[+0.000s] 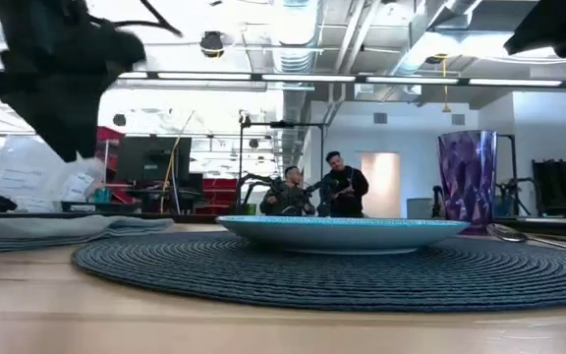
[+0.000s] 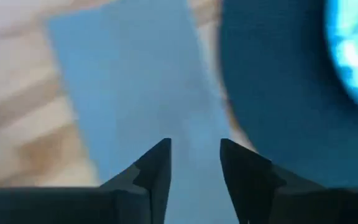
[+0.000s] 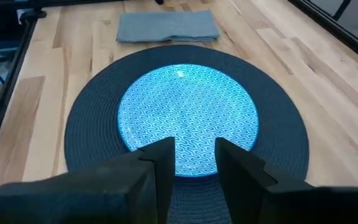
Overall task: Set table place
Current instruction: Move the gray table napkin on the left side of the blue plate
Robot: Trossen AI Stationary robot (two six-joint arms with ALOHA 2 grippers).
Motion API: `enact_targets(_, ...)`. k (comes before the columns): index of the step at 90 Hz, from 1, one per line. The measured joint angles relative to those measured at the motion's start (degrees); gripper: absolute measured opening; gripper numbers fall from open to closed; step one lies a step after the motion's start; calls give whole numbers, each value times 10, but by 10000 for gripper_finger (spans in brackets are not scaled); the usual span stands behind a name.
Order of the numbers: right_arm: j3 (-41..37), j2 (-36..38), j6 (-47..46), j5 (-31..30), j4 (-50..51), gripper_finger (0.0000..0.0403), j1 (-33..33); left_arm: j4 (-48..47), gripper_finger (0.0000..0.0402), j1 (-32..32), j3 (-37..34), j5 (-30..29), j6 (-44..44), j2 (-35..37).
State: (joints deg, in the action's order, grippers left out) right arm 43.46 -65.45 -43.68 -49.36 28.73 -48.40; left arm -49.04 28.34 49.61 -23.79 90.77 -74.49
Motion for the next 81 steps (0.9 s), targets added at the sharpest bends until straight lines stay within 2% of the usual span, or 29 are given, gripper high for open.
enact_targets(12,0,0,0,0,0,101,0,102,99,26,-85,-47,32,70)
enact_targets(18,0,0,0,0,-1,101,0,100,98,34,-120,-44,86,89)
enact_targets(28,0,0,0,0,-5,101,0,86,98,42,-162,-8,163,93)
enact_targets(38,0,0,0,0,-6,101,0,69,98,50,-162,-1,175,94)
enact_targets(49,0,0,0,0,-6,101,0,5,98,51,-151,2,183,94)
enact_targets(60,0,0,0,0,-5,101,0,-64,98,52,-152,43,212,93)
enact_targets(81,0,0,0,0,-4,101,0,-1,98,54,-182,58,184,93)
